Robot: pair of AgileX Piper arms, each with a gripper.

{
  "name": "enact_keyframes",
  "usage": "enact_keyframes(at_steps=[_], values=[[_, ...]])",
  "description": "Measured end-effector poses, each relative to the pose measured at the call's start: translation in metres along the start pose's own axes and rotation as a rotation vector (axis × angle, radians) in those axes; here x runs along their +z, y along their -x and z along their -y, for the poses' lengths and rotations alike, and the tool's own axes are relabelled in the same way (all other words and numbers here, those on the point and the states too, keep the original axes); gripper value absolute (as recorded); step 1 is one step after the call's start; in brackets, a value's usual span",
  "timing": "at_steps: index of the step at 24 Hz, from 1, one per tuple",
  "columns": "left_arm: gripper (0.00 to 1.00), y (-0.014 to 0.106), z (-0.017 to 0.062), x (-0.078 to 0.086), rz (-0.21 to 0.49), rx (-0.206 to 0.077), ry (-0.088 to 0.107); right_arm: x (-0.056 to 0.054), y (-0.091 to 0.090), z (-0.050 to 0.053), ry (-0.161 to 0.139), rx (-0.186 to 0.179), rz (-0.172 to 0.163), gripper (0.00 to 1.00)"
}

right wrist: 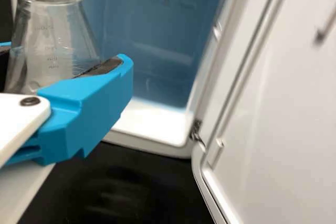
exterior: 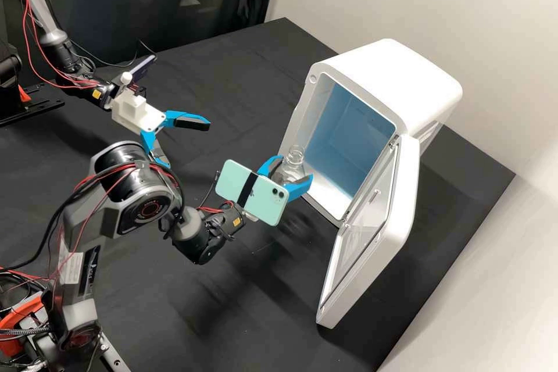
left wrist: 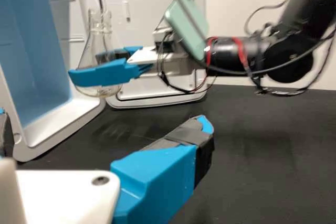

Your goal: Take the flask out of the incubator

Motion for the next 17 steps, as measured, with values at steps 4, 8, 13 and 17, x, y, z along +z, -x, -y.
enact_keyframes(at_steps=[4,8,13,17], values=[[1.0,0.019,-0.0051,0.009,0.06,0.007,-0.023,0.009,-0.001,0.007,0.001,-0.028,0.022,0.0],[1.0,0.037,-0.0052,0.017,0.116,0.023,-0.051,0.019,0.0,0.011,0.006,-0.053,0.038,0.0],[1.0,0.047,0.0006,0.027,0.156,0.016,-0.048,0.036,0.007,0.013,0.017,-0.089,0.067,0.0],[1.0,0.048,0.0016,0.03,0.173,0.013,-0.052,0.048,0.016,0.016,0.025,-0.137,0.073,0.0]])
